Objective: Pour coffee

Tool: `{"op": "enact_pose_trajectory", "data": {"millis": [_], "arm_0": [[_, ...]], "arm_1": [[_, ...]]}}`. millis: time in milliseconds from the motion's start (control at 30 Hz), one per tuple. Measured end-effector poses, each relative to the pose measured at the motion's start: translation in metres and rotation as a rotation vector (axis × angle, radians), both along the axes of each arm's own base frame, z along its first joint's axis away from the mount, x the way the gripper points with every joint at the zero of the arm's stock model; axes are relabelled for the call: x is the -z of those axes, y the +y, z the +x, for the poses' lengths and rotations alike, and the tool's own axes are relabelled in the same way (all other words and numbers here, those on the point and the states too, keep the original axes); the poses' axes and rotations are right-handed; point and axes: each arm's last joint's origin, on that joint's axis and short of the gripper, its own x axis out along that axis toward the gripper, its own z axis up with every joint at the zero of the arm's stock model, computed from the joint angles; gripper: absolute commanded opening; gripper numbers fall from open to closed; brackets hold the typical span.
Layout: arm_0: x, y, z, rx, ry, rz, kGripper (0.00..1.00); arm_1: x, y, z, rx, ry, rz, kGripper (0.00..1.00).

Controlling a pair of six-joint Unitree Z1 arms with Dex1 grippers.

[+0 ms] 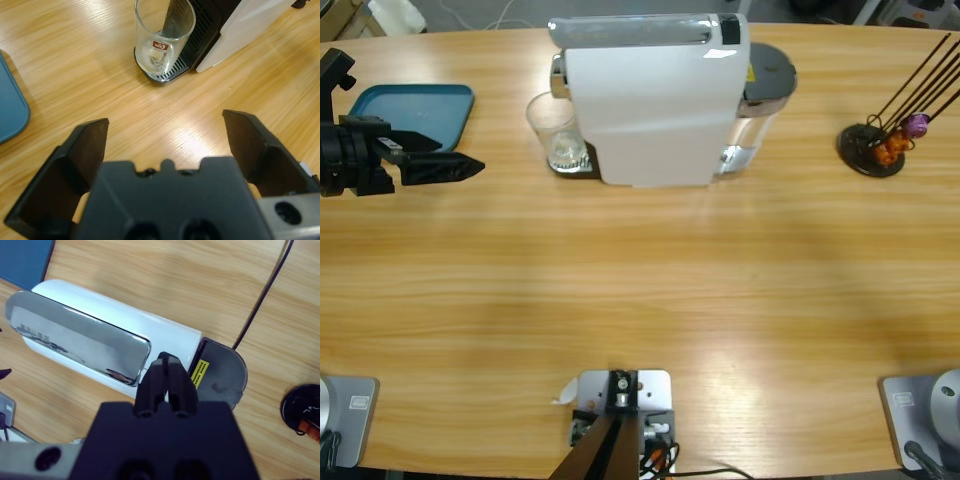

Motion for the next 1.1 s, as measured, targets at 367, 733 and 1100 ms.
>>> {"op": "enact_pose_trajectory", "data": {"millis": [367, 733, 1100], "arm_0": [[0.004, -0.001, -0.003, 0.012, 0.012, 0.008, 1.0], [0.002, -0.002, -0.006, 0.027, 0.001, 0.005, 1.0], [-0.012, 0.0, -0.04, 0.111, -0.018, -0.008, 1.0]], "arm_1": [[-0.002, 0.002, -0.003, -0.009, -0.008, 0.0, 0.988], [-0.035, -0.034, -0.116, -0.132, -0.111, 0.014, 1.0], [0.057, -0.074, -0.186, -0.219, -0.216, 0.139, 1.0]]}}
